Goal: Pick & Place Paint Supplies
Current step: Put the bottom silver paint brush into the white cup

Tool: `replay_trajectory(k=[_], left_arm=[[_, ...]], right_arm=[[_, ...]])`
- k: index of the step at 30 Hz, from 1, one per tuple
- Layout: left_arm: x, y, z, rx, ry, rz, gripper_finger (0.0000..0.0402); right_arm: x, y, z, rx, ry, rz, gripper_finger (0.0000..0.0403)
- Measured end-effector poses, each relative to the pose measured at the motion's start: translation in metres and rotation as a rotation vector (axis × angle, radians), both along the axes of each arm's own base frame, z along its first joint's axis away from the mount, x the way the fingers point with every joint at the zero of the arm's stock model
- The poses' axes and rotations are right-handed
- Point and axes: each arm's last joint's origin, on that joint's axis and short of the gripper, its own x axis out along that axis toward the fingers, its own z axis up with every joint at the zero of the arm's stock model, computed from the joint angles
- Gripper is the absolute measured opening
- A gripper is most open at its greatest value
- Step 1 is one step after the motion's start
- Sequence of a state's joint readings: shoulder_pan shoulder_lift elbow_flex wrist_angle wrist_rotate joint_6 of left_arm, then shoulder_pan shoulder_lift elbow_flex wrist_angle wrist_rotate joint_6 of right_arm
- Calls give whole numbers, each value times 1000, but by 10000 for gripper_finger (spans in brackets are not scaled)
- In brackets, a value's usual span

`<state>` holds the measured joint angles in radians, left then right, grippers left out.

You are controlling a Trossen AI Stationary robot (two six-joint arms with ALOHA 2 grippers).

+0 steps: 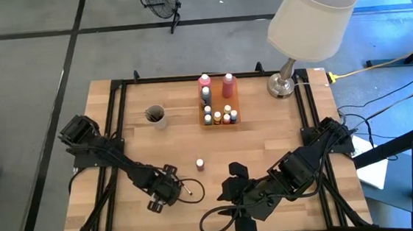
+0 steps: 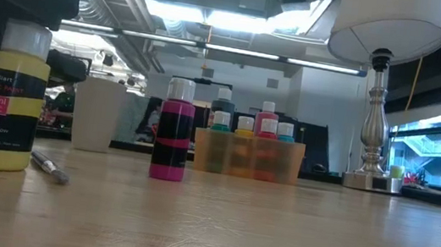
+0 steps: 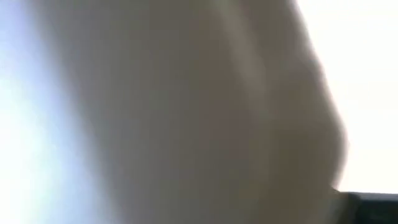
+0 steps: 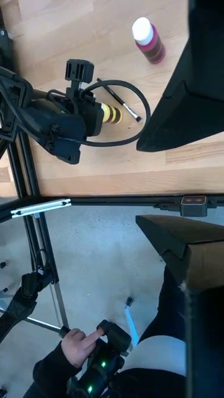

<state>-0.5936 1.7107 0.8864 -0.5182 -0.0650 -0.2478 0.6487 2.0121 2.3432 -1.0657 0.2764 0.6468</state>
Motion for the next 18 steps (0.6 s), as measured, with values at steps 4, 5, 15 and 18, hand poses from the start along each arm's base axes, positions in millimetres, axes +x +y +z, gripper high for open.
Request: replay_trajectory(k=[4, 5, 15, 18], left_arm=[[1, 2, 0, -13, 11, 0, 73], [2, 3, 0, -12, 11, -3, 64], [3, 5, 0, -14, 15, -29, 4], [3, 5, 0, -16, 17, -29, 3]], right_arm=[[0, 0, 0, 0, 0, 0, 179], [0, 0, 0, 1, 0, 0, 179], [0, 0, 0, 1, 0, 1, 179], [0, 0, 0, 1, 0, 1, 179]])
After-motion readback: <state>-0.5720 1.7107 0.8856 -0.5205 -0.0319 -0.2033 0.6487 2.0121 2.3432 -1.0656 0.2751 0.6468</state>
